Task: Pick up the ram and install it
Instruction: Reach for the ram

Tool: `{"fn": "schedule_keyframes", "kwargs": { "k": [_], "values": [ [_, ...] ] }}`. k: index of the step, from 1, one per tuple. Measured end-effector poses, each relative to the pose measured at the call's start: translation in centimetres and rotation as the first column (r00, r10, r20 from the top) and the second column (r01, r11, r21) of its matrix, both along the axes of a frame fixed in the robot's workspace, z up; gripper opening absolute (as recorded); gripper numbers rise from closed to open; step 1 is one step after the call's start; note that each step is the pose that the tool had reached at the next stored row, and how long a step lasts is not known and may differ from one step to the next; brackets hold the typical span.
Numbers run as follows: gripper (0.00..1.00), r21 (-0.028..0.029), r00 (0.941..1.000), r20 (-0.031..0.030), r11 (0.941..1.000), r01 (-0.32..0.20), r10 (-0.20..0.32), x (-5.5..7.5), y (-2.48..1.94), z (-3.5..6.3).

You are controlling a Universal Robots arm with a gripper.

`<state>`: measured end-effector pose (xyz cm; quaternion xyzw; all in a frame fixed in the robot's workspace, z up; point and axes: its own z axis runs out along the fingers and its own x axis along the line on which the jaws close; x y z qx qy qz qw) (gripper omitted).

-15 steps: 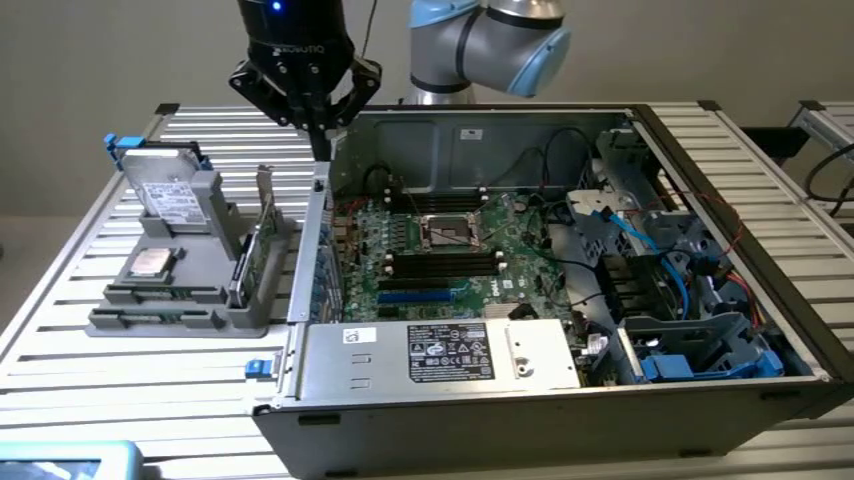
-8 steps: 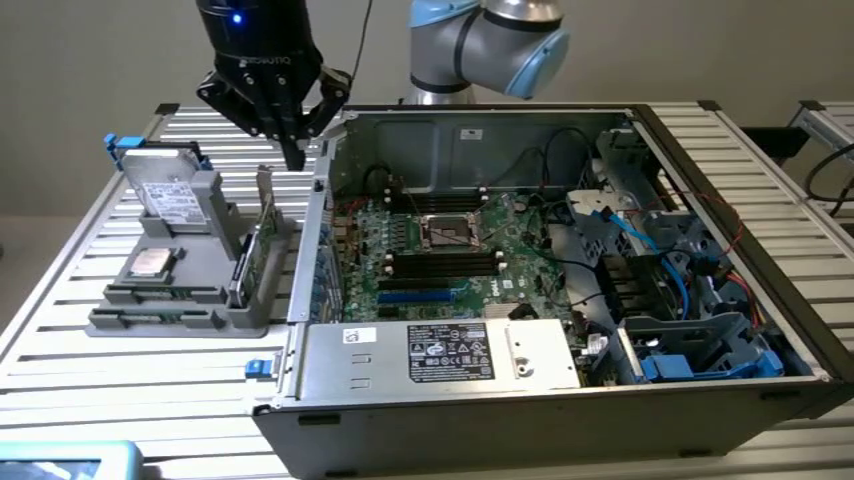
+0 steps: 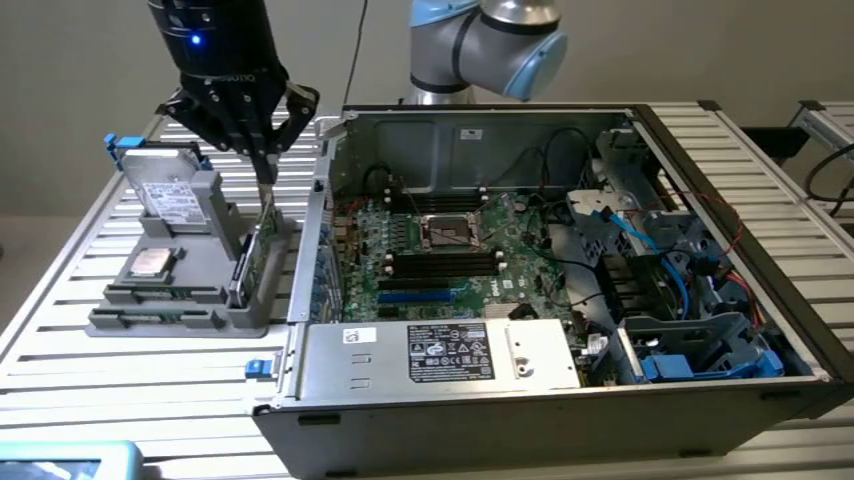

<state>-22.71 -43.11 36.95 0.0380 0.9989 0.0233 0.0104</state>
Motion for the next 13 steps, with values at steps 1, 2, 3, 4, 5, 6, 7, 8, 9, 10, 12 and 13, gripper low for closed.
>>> {"fn": "schedule_keyframes", "kwargs": {
  "k": [1, 2, 3, 4, 5, 6, 7, 8, 9, 10, 12, 13],
  "values": [
    [0.11, -0.0004, 1.0, 0.0, 1.0, 0.0, 0.0, -0.4, -0.02, -0.15],
    [0.11, -0.0008, 1.0, 0.0, 1.0, 0.0, 0.0, -0.9, -0.03, -0.3],
    [0.11, -0.0011, 1.0, 0.0, 1.0, 0.0, 0.0, -1.4, -0.06, -0.44],
    [0.11, -0.0012, 1.0, 0.0, 1.0, 0.0, 0.0, -1.8, -0.08, -0.56],
    [0.11, -0.0013, 1.0, 0.0, 1.0, 0.0, 0.0, -2.3, -0.11, -0.7],
    [0.11, -0.0014, 1.0, 0.0001, 1.0, 0.0, 0.0, -2.7, -0.14, -0.83],
    [0.11, -0.0016, 1.0, 0.0001, 1.0, 0.0, 0.0, -3.2, -0.15, -0.98],
    [0.11, -0.0017, 1.0, 0.0001, 1.0, 0.0, 0.0, -3.6, -0.17, -1.13],
    [0.11, -0.0019, 1.0, 0.0001, 1.0, 0.0, 0.0, -4.1, -0.19, -1.28],
    [0.11, -0.0021, 1.0, 0.0, 1.0, 0.0, 0.0, -4.5, -0.2, -1.46],
    [0.11, -0.0023, 1.0, 0.0, 1.0, 0.0, 0.0, -5.5, -0.23, -1.81],
    [0.11, -0.0022, 1.0, 0.0, 1.0, 0.0, 0.0, -5.9, -0.25, -2.0]
  ]
}}
